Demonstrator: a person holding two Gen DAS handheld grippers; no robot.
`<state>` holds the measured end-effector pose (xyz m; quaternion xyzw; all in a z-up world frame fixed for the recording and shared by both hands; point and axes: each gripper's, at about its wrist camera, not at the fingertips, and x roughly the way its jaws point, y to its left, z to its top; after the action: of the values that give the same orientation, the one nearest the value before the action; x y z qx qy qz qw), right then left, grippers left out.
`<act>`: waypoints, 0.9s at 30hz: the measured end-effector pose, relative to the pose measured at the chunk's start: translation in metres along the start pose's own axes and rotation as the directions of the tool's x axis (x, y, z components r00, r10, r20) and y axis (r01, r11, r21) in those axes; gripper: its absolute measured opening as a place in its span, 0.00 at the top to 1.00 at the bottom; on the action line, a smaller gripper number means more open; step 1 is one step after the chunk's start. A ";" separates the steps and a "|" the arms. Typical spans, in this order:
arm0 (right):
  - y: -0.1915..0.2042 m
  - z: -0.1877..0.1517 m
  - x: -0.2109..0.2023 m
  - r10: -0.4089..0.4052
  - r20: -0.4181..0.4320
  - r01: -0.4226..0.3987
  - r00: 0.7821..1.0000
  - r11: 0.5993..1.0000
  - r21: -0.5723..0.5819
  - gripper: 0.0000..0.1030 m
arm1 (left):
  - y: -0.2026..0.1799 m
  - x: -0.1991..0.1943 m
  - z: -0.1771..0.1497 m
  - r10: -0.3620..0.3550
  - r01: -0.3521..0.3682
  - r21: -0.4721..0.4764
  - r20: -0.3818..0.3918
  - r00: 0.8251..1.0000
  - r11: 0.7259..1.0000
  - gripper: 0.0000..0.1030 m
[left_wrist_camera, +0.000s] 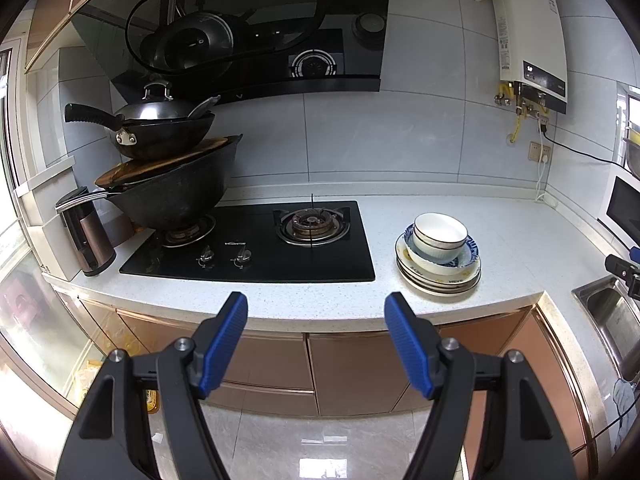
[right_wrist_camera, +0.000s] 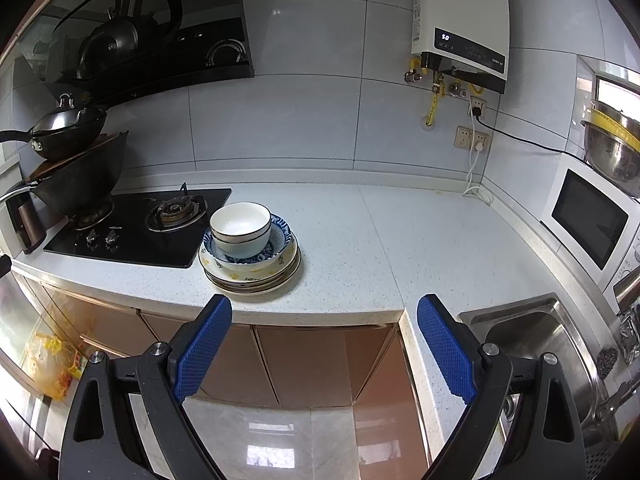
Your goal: Organize plates and bowls
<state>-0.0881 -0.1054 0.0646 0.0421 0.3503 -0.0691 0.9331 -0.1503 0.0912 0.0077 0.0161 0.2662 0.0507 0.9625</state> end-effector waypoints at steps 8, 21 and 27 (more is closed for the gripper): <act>-0.003 -0.004 -0.004 -0.010 -0.002 0.010 1.000 1.000 0.009 0.11 | -0.002 -0.003 -0.002 -0.003 0.003 0.006 0.002 1.000 1.000 0.32; -0.008 -0.005 -0.015 -0.033 0.013 0.033 0.999 0.999 0.014 0.11 | -0.008 -0.013 0.003 -0.008 0.008 0.014 0.056 0.998 1.000 0.32; -0.010 -0.006 -0.016 -0.038 0.009 0.037 0.999 0.999 0.019 0.11 | -0.011 -0.013 0.004 -0.019 0.018 0.023 0.048 0.999 1.000 0.32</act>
<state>-0.1055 -0.1126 0.0698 0.0439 0.3462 -0.0901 0.9328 -0.1587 0.0790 0.0175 0.0256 0.2437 0.0386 0.9688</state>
